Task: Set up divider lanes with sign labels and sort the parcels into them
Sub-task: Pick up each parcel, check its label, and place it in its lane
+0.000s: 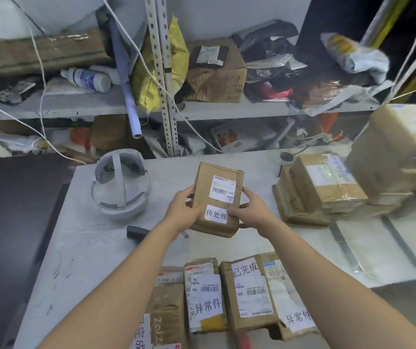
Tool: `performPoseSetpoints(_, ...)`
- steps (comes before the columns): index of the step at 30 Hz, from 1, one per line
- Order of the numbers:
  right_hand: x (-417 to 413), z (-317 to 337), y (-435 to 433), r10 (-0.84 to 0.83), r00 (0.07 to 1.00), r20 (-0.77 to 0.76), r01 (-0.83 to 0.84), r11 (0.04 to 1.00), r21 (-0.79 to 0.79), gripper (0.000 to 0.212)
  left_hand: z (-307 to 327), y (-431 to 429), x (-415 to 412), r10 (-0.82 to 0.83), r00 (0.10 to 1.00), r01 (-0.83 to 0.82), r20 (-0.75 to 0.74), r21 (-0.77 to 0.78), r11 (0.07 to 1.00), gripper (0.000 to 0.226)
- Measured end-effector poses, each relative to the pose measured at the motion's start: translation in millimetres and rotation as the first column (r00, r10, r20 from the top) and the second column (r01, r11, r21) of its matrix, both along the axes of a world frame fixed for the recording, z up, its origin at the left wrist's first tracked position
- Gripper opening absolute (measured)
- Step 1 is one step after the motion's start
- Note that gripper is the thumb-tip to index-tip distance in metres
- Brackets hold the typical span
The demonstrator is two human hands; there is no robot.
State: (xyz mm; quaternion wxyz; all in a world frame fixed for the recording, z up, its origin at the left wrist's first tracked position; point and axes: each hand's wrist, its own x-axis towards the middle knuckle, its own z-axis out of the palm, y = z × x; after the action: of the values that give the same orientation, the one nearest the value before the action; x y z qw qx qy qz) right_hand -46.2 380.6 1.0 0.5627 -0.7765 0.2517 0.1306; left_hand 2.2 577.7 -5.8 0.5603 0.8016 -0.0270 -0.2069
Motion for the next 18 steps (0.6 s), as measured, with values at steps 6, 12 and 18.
performPoseSetpoints(6, -23.2, 17.4, -32.0, -0.032, 0.995, 0.1, 0.035, 0.999, -0.029, 0.074, 22.9, -34.5, -22.2, -0.078, 0.987, 0.071, 0.142, 0.052, 0.996, 0.06)
performPoseSetpoints(12, -28.7, 65.3, -107.2, -0.076, 0.954, 0.291, 0.112, 0.988, -0.109, 0.079, 80.9, -102.6, -31.5, -0.049, 0.965, 0.061, 0.257, -0.037, 0.997, 0.06)
performPoseSetpoints(18, -41.1, 100.9, -205.5, -0.125, 0.924, 0.361, 0.191, 0.969, -0.153, 0.073, 100.4, -197.5, -35.8, -0.056, 0.967, 0.078, 0.247, -0.08, 0.994, 0.067)
